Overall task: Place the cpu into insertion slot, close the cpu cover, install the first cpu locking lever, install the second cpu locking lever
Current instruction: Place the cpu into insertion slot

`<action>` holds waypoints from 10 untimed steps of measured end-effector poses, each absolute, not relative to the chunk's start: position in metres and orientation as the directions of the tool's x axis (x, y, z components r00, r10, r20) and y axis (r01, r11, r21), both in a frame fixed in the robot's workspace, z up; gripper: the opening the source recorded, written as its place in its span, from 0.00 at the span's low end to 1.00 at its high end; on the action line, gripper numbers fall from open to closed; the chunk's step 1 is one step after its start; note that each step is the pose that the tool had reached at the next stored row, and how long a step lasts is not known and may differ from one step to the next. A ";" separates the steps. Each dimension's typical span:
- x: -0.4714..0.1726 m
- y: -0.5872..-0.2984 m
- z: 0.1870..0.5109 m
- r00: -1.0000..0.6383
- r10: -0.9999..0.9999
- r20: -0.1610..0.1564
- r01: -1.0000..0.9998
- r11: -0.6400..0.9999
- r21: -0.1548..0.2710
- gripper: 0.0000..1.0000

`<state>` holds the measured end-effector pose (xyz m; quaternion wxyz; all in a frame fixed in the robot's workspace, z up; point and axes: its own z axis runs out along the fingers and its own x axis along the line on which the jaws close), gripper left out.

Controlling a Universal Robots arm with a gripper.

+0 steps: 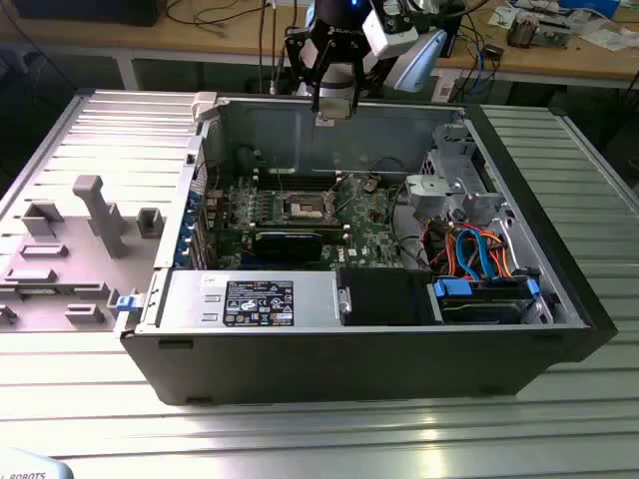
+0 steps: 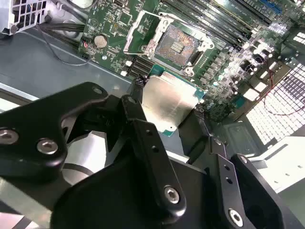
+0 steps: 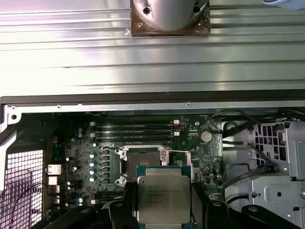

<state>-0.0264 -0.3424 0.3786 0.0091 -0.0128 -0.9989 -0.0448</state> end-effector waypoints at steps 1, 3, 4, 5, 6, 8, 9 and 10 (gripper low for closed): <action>-0.026 -0.342 0.379 -1.000 0.025 0.019 0.026 0.996 0.089 0.54; -0.026 -0.342 0.379 -1.000 0.025 0.019 0.026 0.996 0.089 0.54; -0.026 -0.343 0.379 -1.000 0.025 0.019 0.026 0.996 0.089 0.54; -0.026 -0.343 0.379 -1.000 0.025 0.019 0.026 0.996 0.089 0.54; -0.027 -0.343 0.378 -1.000 0.025 0.019 0.027 0.996 0.089 0.54; -0.027 -0.343 0.379 -0.999 0.029 0.019 0.031 0.996 0.089 0.54; -0.027 -0.343 0.378 -0.999 0.046 0.019 0.047 0.995 0.089 0.54; -0.027 -0.343 0.378 -0.998 0.066 0.019 0.067 0.994 0.089 0.54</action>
